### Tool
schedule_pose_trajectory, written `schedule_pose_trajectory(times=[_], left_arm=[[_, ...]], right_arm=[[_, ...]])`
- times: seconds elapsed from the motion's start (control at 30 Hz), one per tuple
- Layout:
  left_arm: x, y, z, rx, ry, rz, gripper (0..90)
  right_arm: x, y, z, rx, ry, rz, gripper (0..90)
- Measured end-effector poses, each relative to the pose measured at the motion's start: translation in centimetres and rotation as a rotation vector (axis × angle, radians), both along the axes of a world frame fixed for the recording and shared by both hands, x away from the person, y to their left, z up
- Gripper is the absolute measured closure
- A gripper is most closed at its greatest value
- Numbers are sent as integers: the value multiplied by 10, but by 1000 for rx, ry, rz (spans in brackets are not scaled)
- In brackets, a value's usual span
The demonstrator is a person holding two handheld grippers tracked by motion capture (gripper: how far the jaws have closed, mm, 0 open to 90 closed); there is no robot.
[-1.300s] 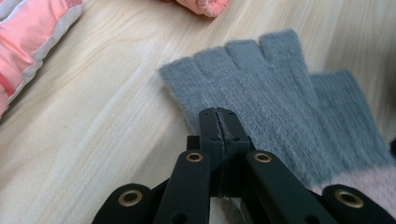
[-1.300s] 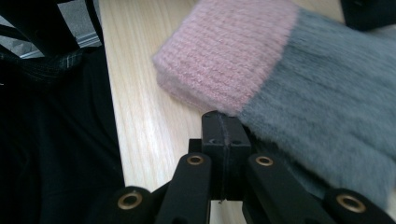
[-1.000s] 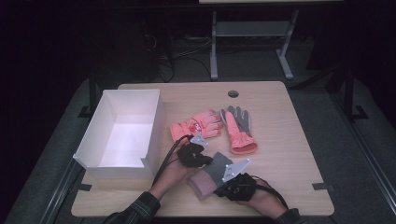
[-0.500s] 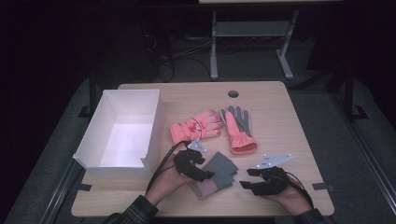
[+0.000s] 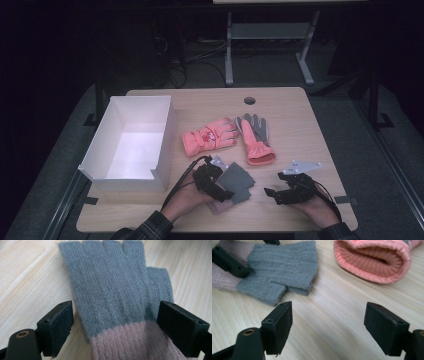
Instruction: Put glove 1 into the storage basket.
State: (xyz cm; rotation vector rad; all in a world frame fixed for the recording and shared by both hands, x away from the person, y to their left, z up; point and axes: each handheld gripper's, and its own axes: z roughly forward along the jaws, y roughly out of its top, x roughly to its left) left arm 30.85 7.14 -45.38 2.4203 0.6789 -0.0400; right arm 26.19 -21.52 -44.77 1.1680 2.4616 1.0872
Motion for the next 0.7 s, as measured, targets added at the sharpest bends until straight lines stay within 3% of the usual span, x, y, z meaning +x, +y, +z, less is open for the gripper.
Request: schedule_pose_trajectory(times=[0.2,0.37,0.53,0.6,0.7], left_arm=[[-2,-1,-2,15,0,-27,153],[-4,-3,0,31,-8,-43,250],[-5,-5,2,24,19,-73,414],[-5,-6,3,19,36,-84,537],[-4,-6,3,20,61,-96,585]], right_arm=[[1,-3,1,4,-12,-26,193],[1,-3,2,1,-24,-42,188],[2,-5,2,1,-42,-64,166],[2,-6,2,6,-40,-72,153],[3,-5,2,6,-42,-73,147]])
